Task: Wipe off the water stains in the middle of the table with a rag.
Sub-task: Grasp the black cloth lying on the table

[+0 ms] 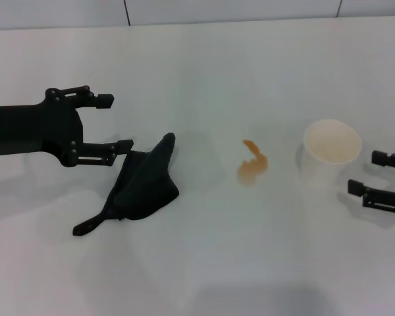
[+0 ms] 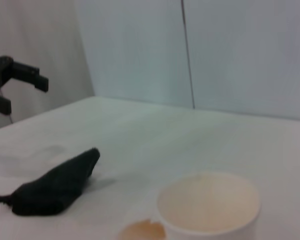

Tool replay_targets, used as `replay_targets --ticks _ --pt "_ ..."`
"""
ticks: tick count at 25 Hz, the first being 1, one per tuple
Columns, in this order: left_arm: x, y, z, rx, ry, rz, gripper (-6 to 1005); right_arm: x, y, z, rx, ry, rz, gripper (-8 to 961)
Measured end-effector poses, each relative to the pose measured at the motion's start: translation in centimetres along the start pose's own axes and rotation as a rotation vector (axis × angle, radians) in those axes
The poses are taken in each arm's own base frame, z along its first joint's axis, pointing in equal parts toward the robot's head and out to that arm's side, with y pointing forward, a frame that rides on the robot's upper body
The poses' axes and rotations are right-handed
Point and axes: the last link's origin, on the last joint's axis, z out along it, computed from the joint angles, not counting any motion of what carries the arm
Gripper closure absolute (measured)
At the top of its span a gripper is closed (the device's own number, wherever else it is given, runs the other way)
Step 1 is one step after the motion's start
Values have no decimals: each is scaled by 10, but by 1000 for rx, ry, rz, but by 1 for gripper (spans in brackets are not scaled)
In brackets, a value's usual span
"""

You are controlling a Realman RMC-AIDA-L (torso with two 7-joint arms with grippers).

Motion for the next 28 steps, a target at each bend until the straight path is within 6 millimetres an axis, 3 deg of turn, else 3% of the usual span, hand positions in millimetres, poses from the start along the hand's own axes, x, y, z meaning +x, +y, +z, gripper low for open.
replay_targets --ticks 9,16,19,28 --pt "0 -1 0 1 0 1 138 -15 -12 -25 58 -82 -16 93" --pt "5 -2 1 4 20 2 138 -44 -7 -38 -3 -204 -71 93" --pt "7 -3 1 8 31 4 138 -58 0 -35 -70 -244 -99 93" --pt "10 -5 2 13 38 14 138 -105 22 6 -276 -189 -227 94"
